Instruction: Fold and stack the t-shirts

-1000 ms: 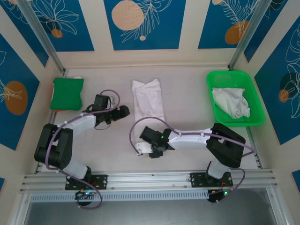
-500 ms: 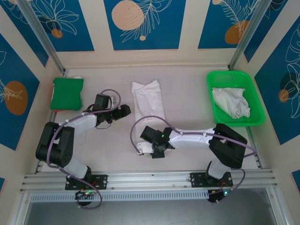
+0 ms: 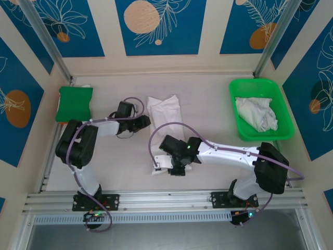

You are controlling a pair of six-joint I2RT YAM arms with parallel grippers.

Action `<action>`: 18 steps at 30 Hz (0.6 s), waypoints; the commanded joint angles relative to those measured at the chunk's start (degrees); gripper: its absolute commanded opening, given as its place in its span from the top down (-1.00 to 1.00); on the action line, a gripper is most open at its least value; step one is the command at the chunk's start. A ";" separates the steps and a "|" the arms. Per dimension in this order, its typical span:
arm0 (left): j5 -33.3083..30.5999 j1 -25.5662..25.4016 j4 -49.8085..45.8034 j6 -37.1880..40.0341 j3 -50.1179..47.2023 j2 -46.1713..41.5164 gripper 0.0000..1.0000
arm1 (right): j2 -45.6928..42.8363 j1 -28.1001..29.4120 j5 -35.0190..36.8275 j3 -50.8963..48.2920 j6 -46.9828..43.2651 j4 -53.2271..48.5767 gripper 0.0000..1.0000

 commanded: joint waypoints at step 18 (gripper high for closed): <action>3.64 -0.43 0.74 -2.05 13.15 12.08 0.44 | 1.36 -0.41 -3.54 0.98 0.92 -3.78 1.00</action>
